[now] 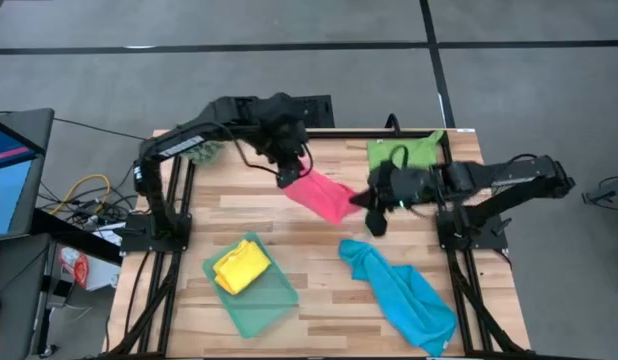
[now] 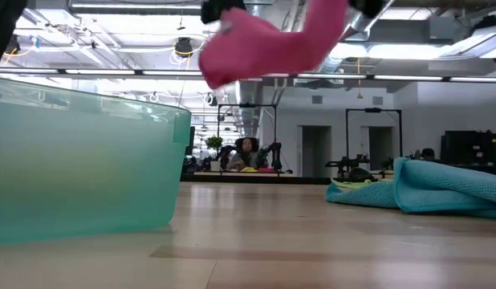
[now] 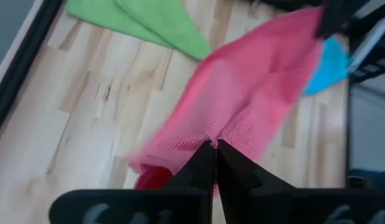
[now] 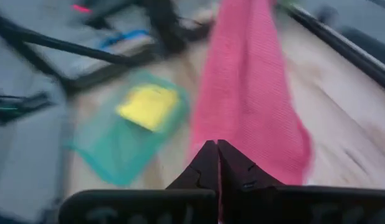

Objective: Fold microfiber towels
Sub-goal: Fold the pink towel

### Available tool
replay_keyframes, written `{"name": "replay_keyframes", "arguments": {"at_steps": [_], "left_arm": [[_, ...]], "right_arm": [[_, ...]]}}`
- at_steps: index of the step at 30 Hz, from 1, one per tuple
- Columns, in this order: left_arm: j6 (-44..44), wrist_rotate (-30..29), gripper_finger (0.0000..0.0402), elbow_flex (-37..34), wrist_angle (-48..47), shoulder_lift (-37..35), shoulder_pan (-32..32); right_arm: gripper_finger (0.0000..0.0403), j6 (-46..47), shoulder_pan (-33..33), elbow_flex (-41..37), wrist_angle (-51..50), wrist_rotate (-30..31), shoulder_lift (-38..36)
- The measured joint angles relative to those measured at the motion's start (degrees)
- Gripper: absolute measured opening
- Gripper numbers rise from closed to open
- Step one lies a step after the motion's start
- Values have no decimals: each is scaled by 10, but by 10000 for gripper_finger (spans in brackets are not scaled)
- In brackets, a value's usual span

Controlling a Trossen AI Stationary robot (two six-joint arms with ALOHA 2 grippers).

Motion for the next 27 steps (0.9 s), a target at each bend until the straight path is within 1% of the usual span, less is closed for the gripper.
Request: {"name": "replay_keyframes", "arguments": {"at_steps": [1,2,4,5,6,7,8,9,10,11,12,13,14,17,20,22,24,27], "left_arm": [[-6,4,0,0,-5,-12,2],[-8,4,0,0,-12,-22,3],[7,2,0,1,-42,-31,8],[11,-3,0,1,-64,-30,9],[12,-8,0,-1,-87,-26,12],[18,-18,0,-10,-108,-22,13],[27,-34,0,-25,-122,-18,14],[30,-55,0,-44,-126,-16,14],[30,-75,0,-65,-120,-15,15],[30,-91,0,-89,-105,-15,16],[30,-97,0,-111,-82,-15,16],[30,-97,0,-132,-53,-18,18],[30,-94,0,-151,-26,-22,20],[33,-81,0,-202,41,-44,27],[45,-104,0,-262,108,-78,38],[62,-118,0,-318,174,-106,50],[55,-120,0,-374,246,-130,64],[55,-100,9,-443,281,-136,84]], "right_arm": [[11,-26,-16,2,23,-43,0],[8,-44,-27,3,35,-59,-1],[5,-47,-47,3,33,-59,-1],[6,-51,-60,3,33,-82,0],[7,-69,-74,3,37,-118,1],[9,-88,-86,3,41,-134,3],[11,-99,-95,3,41,-125,8],[11,-100,-105,4,31,-100,12],[11,-100,-119,3,12,-91,17],[10,-106,-133,1,-2,-110,25],[7,-120,-145,1,1,-151,36],[5,-136,-154,2,7,-190,47],[5,-151,-162,-3,4,-208,52],[9,-159,-191,-11,4,-196,77],[13,-180,-225,-15,9,-240,109],[10,-193,-243,-13,40,-241,126],[5,-205,-264,-13,51,-256,145],[7,-215,-289,-13,68,-295,179]]}}
